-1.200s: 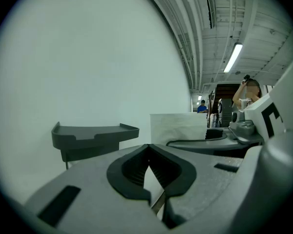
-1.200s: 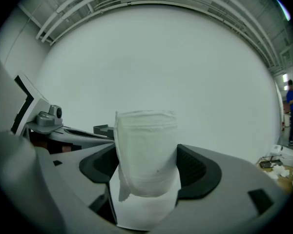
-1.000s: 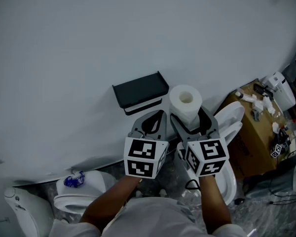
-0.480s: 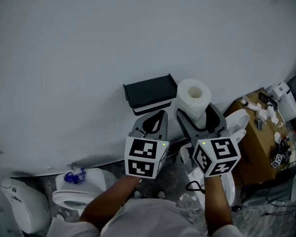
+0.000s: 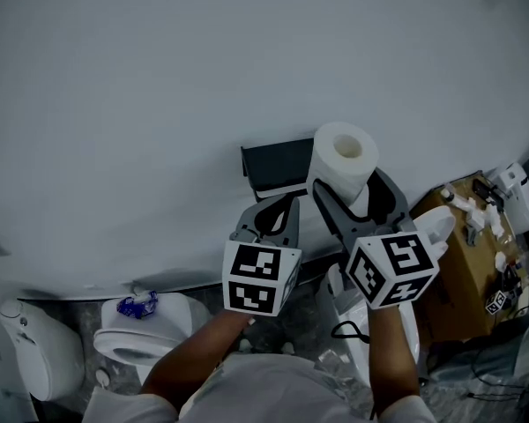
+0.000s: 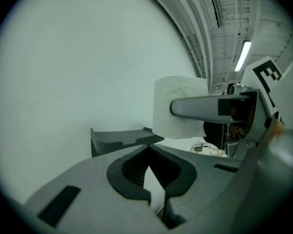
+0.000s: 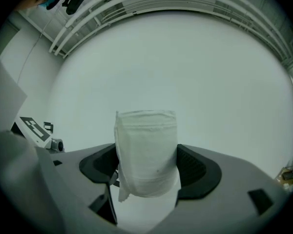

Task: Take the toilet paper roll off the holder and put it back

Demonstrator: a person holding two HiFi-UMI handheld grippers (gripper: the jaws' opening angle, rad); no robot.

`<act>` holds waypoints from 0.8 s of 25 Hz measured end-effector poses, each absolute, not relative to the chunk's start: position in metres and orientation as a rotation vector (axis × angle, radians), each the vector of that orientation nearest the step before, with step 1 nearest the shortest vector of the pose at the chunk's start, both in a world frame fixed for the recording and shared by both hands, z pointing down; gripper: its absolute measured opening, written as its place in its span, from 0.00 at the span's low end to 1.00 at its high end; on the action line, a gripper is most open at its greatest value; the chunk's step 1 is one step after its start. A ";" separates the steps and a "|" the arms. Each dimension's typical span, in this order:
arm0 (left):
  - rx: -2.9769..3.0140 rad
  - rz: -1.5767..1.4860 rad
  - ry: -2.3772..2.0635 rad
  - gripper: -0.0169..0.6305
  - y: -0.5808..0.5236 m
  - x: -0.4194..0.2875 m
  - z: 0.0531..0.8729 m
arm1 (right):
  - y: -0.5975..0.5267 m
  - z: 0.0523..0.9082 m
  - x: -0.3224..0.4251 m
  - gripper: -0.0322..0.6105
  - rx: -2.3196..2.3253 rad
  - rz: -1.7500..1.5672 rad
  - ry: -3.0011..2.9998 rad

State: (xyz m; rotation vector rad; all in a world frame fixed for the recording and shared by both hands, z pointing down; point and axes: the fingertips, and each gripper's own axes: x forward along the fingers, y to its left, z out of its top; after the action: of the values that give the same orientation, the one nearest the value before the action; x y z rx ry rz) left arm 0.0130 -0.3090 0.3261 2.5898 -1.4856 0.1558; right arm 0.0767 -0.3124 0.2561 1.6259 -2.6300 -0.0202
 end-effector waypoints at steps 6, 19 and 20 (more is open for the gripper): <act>2.556 0.151 -1.543 0.03 -0.308 -0.003 0.325 | -0.320 0.248 0.057 0.62 1.569 -0.028 -2.683; 2.511 0.157 -1.634 0.03 -0.307 -0.032 0.326 | -0.343 0.247 0.011 0.62 1.484 -0.039 -2.734; 2.508 0.152 -1.641 0.03 -0.308 -0.034 0.325 | -0.345 0.248 0.008 0.62 1.479 -0.037 -2.734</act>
State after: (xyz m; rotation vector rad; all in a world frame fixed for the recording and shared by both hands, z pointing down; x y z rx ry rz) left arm -0.0344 -0.3079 0.3253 2.5076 -1.6413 0.1524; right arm 0.0081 -0.3446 0.2476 1.4793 -2.7339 -0.0369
